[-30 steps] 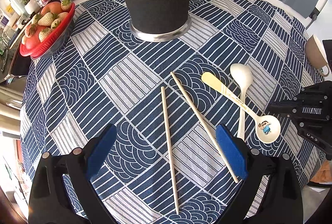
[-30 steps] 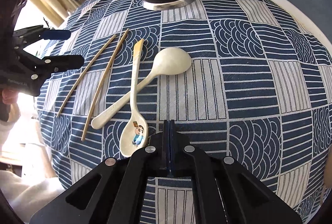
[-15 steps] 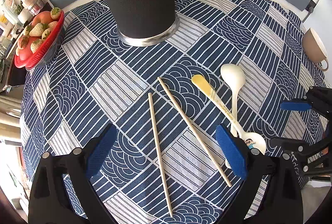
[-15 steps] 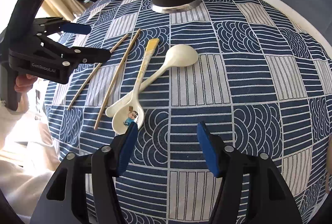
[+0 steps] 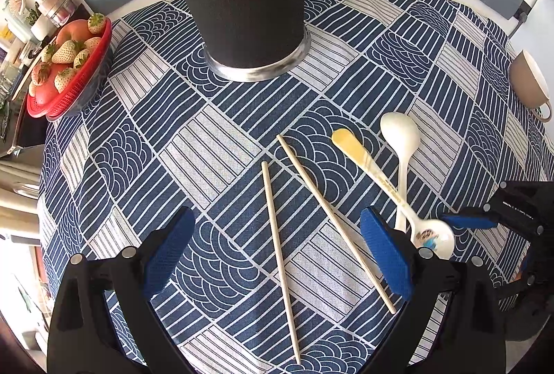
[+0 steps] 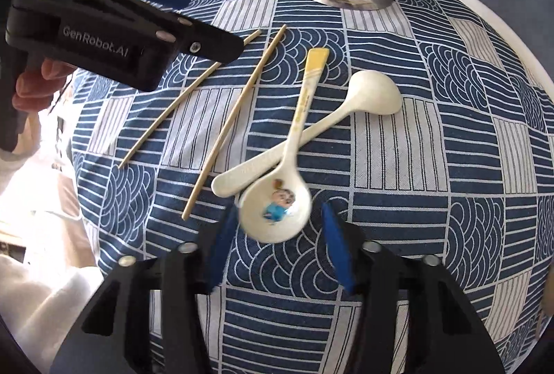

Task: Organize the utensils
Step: 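Move the right tool to the cartoon-printed white spoon and close on its bowl, then lift the cartoon-printed spoon with the right tool up over the black holder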

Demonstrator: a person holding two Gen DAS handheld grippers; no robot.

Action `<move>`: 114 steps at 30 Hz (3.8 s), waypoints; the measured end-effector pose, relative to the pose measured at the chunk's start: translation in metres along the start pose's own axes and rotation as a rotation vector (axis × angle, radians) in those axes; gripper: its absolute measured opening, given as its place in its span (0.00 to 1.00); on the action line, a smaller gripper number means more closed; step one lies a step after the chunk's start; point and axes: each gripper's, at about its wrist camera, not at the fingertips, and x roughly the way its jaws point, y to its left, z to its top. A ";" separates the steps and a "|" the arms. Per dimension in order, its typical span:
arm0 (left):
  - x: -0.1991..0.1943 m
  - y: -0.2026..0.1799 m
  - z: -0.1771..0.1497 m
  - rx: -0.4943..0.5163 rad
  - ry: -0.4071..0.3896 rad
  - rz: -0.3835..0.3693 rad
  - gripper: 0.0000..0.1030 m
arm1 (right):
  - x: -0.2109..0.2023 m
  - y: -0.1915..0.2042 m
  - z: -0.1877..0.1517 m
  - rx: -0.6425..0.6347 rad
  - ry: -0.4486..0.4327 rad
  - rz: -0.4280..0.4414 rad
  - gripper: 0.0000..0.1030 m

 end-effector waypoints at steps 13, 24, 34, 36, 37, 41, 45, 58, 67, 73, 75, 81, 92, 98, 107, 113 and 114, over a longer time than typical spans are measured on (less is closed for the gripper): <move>0.012 -0.011 0.005 -0.092 0.071 -0.172 0.91 | -0.016 -0.025 -0.018 0.090 -0.030 0.134 0.35; 0.033 -0.049 0.011 -0.108 0.181 -0.301 0.74 | -0.028 -0.031 -0.016 0.169 -0.103 0.233 0.35; 0.027 -0.049 0.020 -0.149 0.169 -0.282 0.27 | -0.029 -0.016 -0.014 0.101 -0.103 0.221 0.33; 0.023 -0.045 0.019 -0.166 0.159 -0.277 0.27 | -0.029 -0.014 -0.012 0.085 -0.103 0.211 0.33; 0.021 -0.043 0.019 -0.173 0.154 -0.277 0.26 | -0.029 -0.013 -0.011 0.080 -0.105 0.211 0.33; 0.006 -0.030 0.018 -0.197 0.119 -0.271 0.26 | -0.031 -0.011 -0.004 0.064 -0.111 0.208 0.31; -0.014 -0.023 0.020 -0.206 0.064 -0.245 0.26 | -0.035 -0.009 0.006 0.034 -0.117 0.183 0.28; -0.066 -0.011 0.021 -0.201 -0.065 -0.162 0.12 | -0.058 -0.011 0.029 -0.042 -0.184 0.108 0.05; -0.067 -0.007 -0.005 -0.193 -0.060 -0.150 0.16 | -0.062 -0.007 0.034 -0.062 -0.190 0.104 0.04; -0.075 -0.016 -0.018 -0.130 -0.113 -0.170 0.46 | -0.079 -0.015 0.051 -0.076 -0.229 0.050 0.04; -0.077 -0.020 -0.021 -0.104 -0.133 -0.160 0.53 | -0.087 -0.018 0.056 -0.078 -0.248 0.037 0.04; -0.077 -0.028 -0.026 -0.027 -0.154 -0.120 0.55 | -0.110 -0.022 0.071 -0.091 -0.303 0.013 0.04; -0.080 -0.035 -0.025 0.040 -0.185 -0.154 0.12 | -0.145 -0.011 0.088 -0.149 -0.385 -0.029 0.05; -0.098 -0.026 -0.014 0.025 -0.234 -0.160 0.12 | -0.163 -0.008 0.098 -0.170 -0.431 -0.055 0.05; -0.131 -0.015 0.014 0.053 -0.330 -0.122 0.11 | -0.198 -0.011 0.123 -0.193 -0.515 -0.103 0.05; -0.148 -0.008 0.035 0.063 -0.389 -0.119 0.11 | -0.219 -0.014 0.142 -0.200 -0.558 -0.144 0.05; -0.150 -0.006 0.039 0.064 -0.398 -0.121 0.11 | -0.222 -0.015 0.146 -0.199 -0.566 -0.150 0.05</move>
